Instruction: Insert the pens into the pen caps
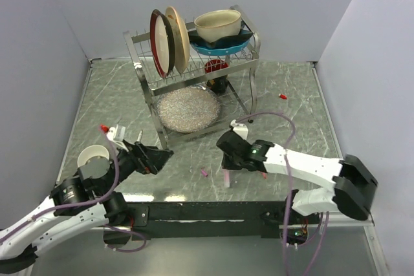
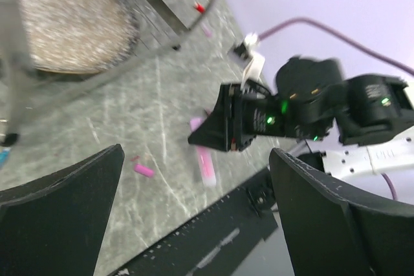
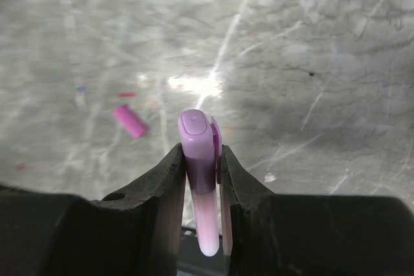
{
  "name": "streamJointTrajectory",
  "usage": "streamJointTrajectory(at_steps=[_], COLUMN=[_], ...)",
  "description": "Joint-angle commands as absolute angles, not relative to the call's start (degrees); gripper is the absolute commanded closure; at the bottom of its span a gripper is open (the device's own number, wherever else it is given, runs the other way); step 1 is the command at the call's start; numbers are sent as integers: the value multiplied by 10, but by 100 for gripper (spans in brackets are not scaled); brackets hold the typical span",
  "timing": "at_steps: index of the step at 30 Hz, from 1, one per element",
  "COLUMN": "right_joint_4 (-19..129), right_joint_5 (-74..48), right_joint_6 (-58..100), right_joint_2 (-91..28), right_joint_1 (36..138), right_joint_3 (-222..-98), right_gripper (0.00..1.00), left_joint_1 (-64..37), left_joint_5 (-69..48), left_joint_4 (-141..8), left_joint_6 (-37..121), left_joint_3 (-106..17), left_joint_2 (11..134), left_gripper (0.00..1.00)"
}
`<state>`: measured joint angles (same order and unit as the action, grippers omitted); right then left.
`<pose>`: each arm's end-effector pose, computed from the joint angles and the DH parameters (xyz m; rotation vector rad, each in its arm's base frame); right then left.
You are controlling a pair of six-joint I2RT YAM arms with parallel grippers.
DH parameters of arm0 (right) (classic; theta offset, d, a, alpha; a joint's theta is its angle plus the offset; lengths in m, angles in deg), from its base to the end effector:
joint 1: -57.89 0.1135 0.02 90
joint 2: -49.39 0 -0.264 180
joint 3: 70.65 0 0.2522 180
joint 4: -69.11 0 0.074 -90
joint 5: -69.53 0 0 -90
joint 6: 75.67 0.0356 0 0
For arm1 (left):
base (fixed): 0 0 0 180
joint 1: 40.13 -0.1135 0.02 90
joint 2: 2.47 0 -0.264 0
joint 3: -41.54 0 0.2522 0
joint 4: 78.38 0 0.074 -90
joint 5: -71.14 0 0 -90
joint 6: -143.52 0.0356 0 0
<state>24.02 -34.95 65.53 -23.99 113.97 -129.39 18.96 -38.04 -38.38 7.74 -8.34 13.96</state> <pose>0.1431 0.1968 0.2090 -0.0215 2.6067 0.3712 0.0533 -0.0662 0.3149 -0.0601 1.7999 -1.0753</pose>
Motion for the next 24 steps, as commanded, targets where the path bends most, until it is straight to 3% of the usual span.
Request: streamJointTrajectory(at_steps=[1,12,16,24], right_joint_4=[248,224,180,50], right_joint_5=[-369,-417,-437,-398], right_joint_6=[676,691,728,944], right_joint_2=[-292,-404,-393,-296], right_joint_1=[1127,1119,1119,1060], right_joint_3=[-1325,-1377,-1393,-1398], right_gripper=[95,68,45,35], left_joint_1=[189,189,189,189], left_joint_5=[-438,-441,-444,-438], left_joint_4=[-363,-368,-368,-370], left_joint_6=[88,88,89,90], left_joint_3=[-84,-79,-81,-76], left_joint_2=[112,110,100,82], left_gripper=[0,1,1,0])
